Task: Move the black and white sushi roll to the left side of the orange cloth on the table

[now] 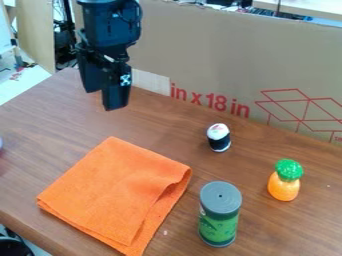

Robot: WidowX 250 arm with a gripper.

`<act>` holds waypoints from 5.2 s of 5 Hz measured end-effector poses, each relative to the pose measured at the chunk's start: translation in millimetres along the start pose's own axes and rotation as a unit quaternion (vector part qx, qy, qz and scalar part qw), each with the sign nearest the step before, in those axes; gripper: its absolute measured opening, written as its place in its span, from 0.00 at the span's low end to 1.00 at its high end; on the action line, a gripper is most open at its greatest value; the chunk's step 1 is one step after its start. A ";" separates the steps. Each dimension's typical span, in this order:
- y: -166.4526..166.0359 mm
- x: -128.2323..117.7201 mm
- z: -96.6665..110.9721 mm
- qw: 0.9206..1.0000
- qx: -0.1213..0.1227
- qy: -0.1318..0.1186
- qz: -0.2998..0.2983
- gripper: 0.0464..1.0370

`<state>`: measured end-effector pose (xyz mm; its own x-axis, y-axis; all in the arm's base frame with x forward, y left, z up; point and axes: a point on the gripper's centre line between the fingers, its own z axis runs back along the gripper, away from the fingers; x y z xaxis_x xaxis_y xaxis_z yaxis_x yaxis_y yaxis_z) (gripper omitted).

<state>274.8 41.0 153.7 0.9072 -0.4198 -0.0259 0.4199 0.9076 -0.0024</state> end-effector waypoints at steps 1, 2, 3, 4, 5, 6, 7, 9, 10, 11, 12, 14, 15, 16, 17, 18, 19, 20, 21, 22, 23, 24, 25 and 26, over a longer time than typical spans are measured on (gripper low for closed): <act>-0.8 -0.6 -8.2 1.000 -0.009 0.012 0.001 0.96; -1.2 21.5 -8.0 1.000 -0.020 -0.005 0.002 0.96; -11.4 52.9 -6.6 0.998 -0.024 -0.047 -0.025 0.96; -13.6 86.4 -19.1 0.997 -0.024 -0.078 -0.015 0.96; -20.9 119.3 -35.7 0.997 -0.024 -0.067 -0.003 0.96; -20.4 141.6 -48.8 0.999 -0.008 -0.050 -0.015 0.96; -21.3 152.3 -61.6 1.000 -0.005 -0.015 -0.026 0.96; -31.1 156.2 -78.4 0.998 -0.022 0.027 -0.056 0.96; -29.1 155.7 -86.1 0.996 -0.026 0.054 -0.064 0.96; -27.4 158.0 -96.2 0.995 -0.028 0.067 -0.071 0.96; -27.0 160.2 -101.4 0.994 -0.032 0.071 -0.082 0.96; -31.5 162.8 -101.9 0.993 -0.046 0.061 -0.090 0.64; -32.3 161.0 -103.9 0.993 -0.048 0.065 -0.089 0.52; -32.9 149.3 -93.4 0.993 -0.043 0.069 -0.081 0.49; -22.8 125.8 -41.1 0.998 -0.013 0.007 -0.062 0.49; 9.4 77.3 -27.4 1.000 0.003 -0.012 0.015 0.49; 38.4 31.7 -44.1 0.995 -0.008 0.023 0.099 0.49; 67.3 -8.4 -48.2 0.984 -0.018 0.035 0.172 0.49; 76.7 -35.4 -47.5 0.975 -0.016 0.055 0.214 0.49; 85.8 -62.2 -55.8 0.964 -0.030 0.069 0.254 0.49; 90.3 -67.9 -77.1 0.960 -0.045 0.096 0.261 0.49; 90.9 -73.2 -104.8 0.951 -0.062 0.143 0.268 0.49; 97.9 -72.8 -118.7 0.945 -0.071 0.169 0.271 0.49; 98.3 -73.6 -121.1 0.945 -0.071 0.174 0.269 0.49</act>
<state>246.3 162.2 34.3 0.9152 0.1080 -0.3882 -0.1295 0.9911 -0.0297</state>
